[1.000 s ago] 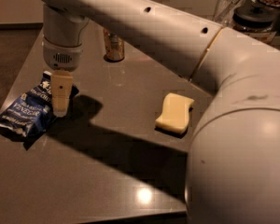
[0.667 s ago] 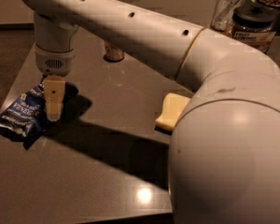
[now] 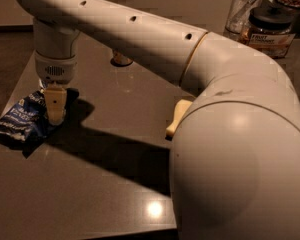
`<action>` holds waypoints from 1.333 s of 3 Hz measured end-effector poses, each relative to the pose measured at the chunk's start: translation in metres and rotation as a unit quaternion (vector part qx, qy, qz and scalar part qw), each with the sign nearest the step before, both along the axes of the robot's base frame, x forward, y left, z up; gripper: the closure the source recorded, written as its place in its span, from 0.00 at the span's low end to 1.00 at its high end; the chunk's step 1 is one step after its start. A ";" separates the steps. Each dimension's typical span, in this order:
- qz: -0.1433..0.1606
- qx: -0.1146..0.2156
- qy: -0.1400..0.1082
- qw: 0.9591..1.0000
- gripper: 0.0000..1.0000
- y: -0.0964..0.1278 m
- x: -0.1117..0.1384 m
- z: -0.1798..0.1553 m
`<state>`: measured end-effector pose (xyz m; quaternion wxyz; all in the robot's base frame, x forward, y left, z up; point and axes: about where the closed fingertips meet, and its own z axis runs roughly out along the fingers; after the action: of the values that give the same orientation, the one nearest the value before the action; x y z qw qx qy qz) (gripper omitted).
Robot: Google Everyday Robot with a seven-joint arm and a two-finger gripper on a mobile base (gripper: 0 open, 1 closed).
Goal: Pick blue chip bag
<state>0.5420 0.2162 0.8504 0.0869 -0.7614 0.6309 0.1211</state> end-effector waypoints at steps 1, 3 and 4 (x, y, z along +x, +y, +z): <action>-0.002 0.011 -0.005 1.000 0.64 -0.004 -0.001 0.015; -0.014 0.053 -0.027 0.998 1.00 -0.029 -0.002 0.062; -0.011 0.082 -0.034 0.996 1.00 -0.042 -0.007 0.091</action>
Offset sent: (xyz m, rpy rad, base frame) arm -0.0014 -0.0393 0.0787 0.1214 -0.0734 -0.0405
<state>0.5354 0.1743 0.9410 0.1724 -0.7482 0.6240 0.1455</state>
